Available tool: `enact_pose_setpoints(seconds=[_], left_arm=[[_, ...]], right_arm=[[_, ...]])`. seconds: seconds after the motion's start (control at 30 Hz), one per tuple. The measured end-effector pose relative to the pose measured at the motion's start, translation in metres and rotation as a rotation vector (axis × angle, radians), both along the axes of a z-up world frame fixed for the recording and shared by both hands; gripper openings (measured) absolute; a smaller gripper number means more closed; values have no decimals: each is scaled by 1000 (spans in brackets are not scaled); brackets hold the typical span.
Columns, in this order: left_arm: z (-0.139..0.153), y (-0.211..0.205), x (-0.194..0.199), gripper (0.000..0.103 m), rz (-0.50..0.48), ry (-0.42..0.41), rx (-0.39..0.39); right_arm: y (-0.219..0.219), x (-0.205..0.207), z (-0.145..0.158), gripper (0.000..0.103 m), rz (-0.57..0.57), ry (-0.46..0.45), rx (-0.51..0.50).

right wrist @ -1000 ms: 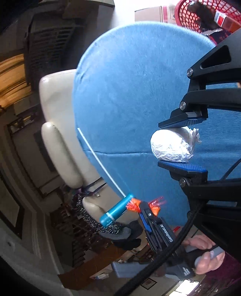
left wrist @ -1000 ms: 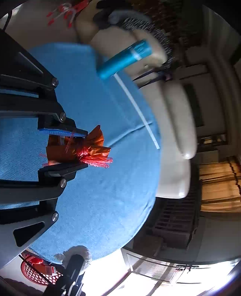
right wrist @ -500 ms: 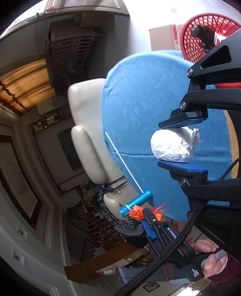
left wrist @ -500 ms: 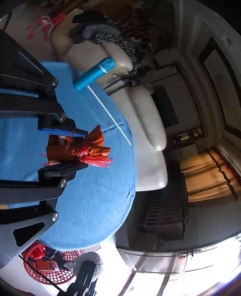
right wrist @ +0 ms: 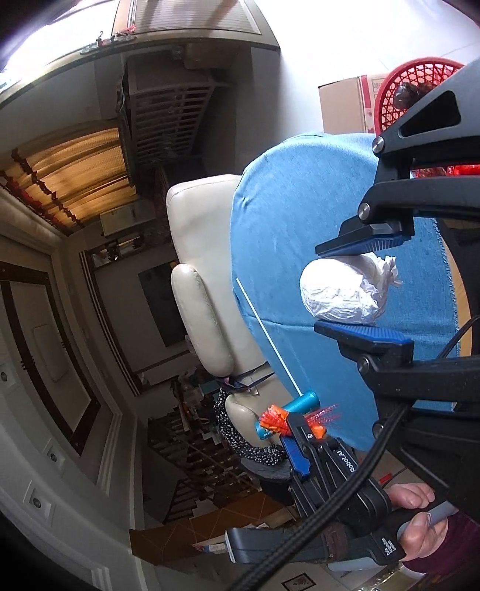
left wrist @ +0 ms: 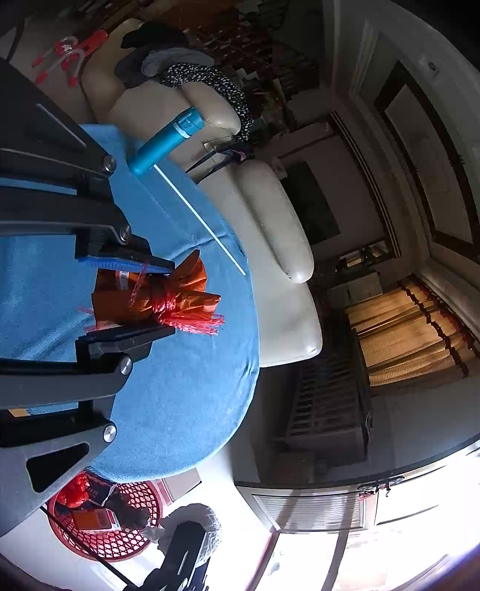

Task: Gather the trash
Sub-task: 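Lift the orange wrapper and white tissue and turn toward the red basket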

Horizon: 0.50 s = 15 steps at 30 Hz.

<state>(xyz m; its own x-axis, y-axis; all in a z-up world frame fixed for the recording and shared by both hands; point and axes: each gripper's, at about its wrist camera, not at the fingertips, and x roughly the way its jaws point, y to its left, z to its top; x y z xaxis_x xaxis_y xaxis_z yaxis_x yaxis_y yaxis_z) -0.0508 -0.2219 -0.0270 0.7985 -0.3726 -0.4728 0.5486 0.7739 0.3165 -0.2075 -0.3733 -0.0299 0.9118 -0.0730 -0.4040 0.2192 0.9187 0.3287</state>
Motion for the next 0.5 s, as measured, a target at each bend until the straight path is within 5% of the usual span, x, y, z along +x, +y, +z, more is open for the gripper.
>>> enact_pose_setpoints(seconds=[0.5], left_arm=[[-5, -14, -12, 27, -28, -11, 28]], right_arm=[[-11, -15, -2, 36, -26, -10, 16]])
